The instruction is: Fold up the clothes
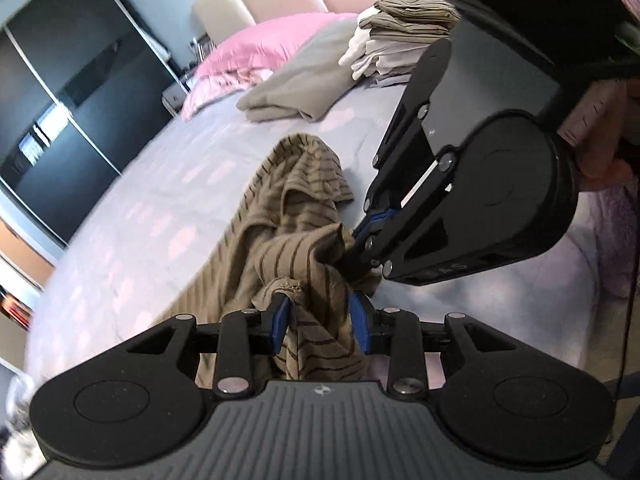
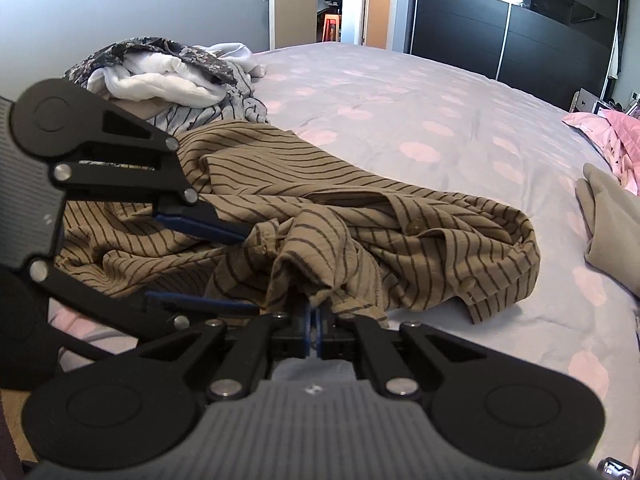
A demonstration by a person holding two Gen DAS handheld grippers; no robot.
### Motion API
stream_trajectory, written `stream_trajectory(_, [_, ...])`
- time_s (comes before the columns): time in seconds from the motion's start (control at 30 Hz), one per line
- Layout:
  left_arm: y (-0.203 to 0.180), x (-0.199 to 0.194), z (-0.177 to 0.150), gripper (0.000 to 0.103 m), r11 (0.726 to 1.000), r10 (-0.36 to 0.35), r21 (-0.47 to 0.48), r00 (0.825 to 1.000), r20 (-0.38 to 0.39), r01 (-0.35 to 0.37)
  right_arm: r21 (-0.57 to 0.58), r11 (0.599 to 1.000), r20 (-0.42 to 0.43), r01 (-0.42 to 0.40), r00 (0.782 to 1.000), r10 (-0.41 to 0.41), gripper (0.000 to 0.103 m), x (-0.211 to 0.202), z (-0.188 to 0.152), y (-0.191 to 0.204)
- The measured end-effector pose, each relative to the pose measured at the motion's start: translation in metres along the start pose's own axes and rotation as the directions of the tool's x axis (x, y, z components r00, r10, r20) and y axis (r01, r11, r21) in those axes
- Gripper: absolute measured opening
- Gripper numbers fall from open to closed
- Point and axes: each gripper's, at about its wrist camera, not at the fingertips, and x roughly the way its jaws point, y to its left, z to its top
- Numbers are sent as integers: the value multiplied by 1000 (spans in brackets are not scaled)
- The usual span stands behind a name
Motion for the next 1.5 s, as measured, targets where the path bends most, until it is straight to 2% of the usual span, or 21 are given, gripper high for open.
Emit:
stream_trajectory(0.07, [-3, 1, 2, 32, 999, 41, 25, 999, 18, -42, -4, 1000, 4, -18, 1000, 18, 2, -2, 1, -1])
stream_trajectory(0.17, [-12, 4, 2, 39, 991, 66, 114, 997, 36, -70, -25, 999, 9, -38, 999, 38, 2, -7, 3, 1])
stream_trajectory(0.3, [-24, 11, 2, 39, 977, 82, 196, 996, 30, -87, -41, 997, 37, -58, 998, 60, 2, -17, 5, 2])
stream_trajectory(0.33, [-26, 14, 3, 36, 974, 99, 204, 995, 30, -103, -38, 997, 46, -70, 996, 72, 2, -19, 5, 1])
stream_trajectory(0.4, [-25, 19, 4, 12, 973, 130, 189, 991, 13, -130, -29, 994, 71, -104, 992, 105, 2, -24, 7, 1])
stream_trajectory(0.47, [-16, 21, 6, 5, 977, 163, 142, 987, -9, -160, -16, 993, 90, -119, 989, 120, 3, -27, 8, 0])
stream_trajectory(0.5, [-9, 22, 7, 3, 980, 170, 112, 985, -25, -166, -7, 992, 96, -125, 987, 125, 8, -28, 8, 0])
stream_trajectory(0.53, [0, 21, 8, 2, 981, 184, 75, 982, -39, -180, 2, 992, 103, -127, 987, 126, 8, -29, 8, 0])
stream_trajectory(0.57, [10, 20, 8, 1, 980, 199, 36, 979, -54, -197, 9, 993, 110, -118, 987, 116, 13, -30, 8, -1])
stream_trajectory(0.6, [20, 19, 8, 1, 976, 218, 2, 973, -72, -218, 17, 994, 113, -104, 988, 101, 26, -31, 9, -2])
stream_trajectory(0.63, [30, 17, 8, 1, 971, 232, -32, 969, -89, -236, 26, 996, 114, -88, 990, 84, 32, -32, 9, -4])
stream_trajectory(0.7, [54, 9, 5, 1, 958, 253, -104, 959, -127, -267, 46, 998, 99, -48, 994, 43, 34, -30, 9, -9])
stream_trajectory(0.77, [78, 1, -1, 1, 937, 284, -162, 945, -164, -310, 55, 998, 70, -6, 998, 2, 34, -25, 8, -14])
stream_trajectory(0.87, [112, -10, -14, 1, 891, 340, -236, 914, -220, -388, 64, 997, 29, 45, 998, -47, 34, -16, 6, -23])
stream_trajectory(1.0, [144, -22, -43, 1, 811, 386, -329, 865, -320, -484, 20, 990, -17, 143, 990, -143, 37, -5, 1, -29])
stream_trajectory(1.1, [161, -23, -65, 1, 747, 418, -360, 816, -400, -559, 22, 982, -57, 186, 981, -184, 37, 4, -3, -36])
stream_trajectory(1.13, [164, -25, -71, 1, 734, 418, -372, 809, -413, -569, 30, 982, -65, 185, 981, -182, 37, 7, -4, -38])
stream_trajectory(1.2, [165, -31, -75, 0, 734, 394, -401, 825, -406, -548, 51, 984, -77, 171, 983, -167, 38, 9, -4, -40])
stream_trajectory(1.37, [146, -56, -64, 0, 783, 357, -403, 873, -332, -473, 54, 992, -92, 114, 990, -109, 39, 17, 2, -30])
stream_trajectory(1.47, [136, -68, -57, 0, 801, 328, -417, 897, -296, -431, 54, 996, -104, 68, 993, -62, 39, 21, 6, -16])
stream_trajectory(1.5, [134, -73, -56, 0, 798, 322, -430, 902, -287, -422, 61, 997, -106, 51, 993, -45, 39, 23, 7, -10])
